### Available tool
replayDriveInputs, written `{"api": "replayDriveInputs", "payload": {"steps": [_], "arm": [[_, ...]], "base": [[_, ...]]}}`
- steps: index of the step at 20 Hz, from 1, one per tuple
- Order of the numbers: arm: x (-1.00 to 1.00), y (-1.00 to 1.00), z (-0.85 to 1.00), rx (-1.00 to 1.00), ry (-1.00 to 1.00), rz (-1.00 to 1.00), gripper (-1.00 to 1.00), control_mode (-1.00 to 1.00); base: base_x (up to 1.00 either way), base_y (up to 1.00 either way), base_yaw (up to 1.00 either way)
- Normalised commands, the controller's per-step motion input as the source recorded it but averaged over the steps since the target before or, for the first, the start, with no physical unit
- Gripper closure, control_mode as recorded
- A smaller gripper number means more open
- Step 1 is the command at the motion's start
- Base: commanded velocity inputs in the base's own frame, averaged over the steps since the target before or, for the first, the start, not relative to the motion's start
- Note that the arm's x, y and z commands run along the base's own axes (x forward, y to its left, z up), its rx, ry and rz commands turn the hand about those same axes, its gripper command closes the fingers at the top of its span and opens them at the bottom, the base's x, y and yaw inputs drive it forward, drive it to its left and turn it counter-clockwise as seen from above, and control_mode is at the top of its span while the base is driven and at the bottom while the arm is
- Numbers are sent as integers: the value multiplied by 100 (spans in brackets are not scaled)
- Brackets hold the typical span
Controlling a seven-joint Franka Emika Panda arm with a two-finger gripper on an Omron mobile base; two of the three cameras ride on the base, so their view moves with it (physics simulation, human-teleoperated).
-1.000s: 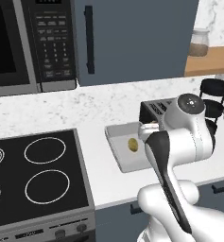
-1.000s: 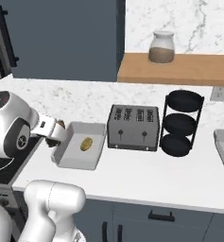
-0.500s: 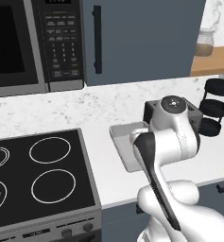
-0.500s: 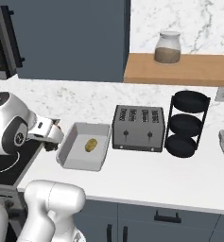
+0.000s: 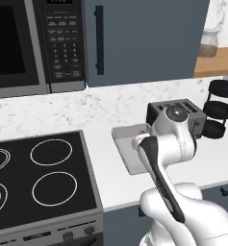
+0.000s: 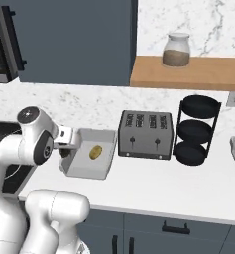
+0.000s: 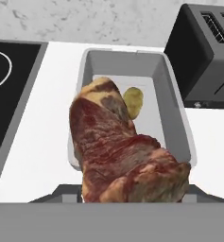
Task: Place one potato and one steak in each tupperware on the nearby counter, to pack two identical lunches.
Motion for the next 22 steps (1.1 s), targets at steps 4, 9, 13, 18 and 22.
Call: {"api": "replayDriveInputs", "payload": {"steps": [4, 9, 13, 18, 22], "arm": [[43, -32, -22, 6, -1, 0, 100, -100], [36, 0, -6, 11, 11, 0, 100, -100], [34, 1, -12, 4, 14, 0, 100, -100], [44, 1, -24, 0, 4, 0, 100, -100], [44, 2, -29, 0, 0, 0, 100, -100]], "base": [[0, 0, 0], [0, 0, 0], [0, 0, 0], [0, 0, 0], [0, 0, 0]]}}
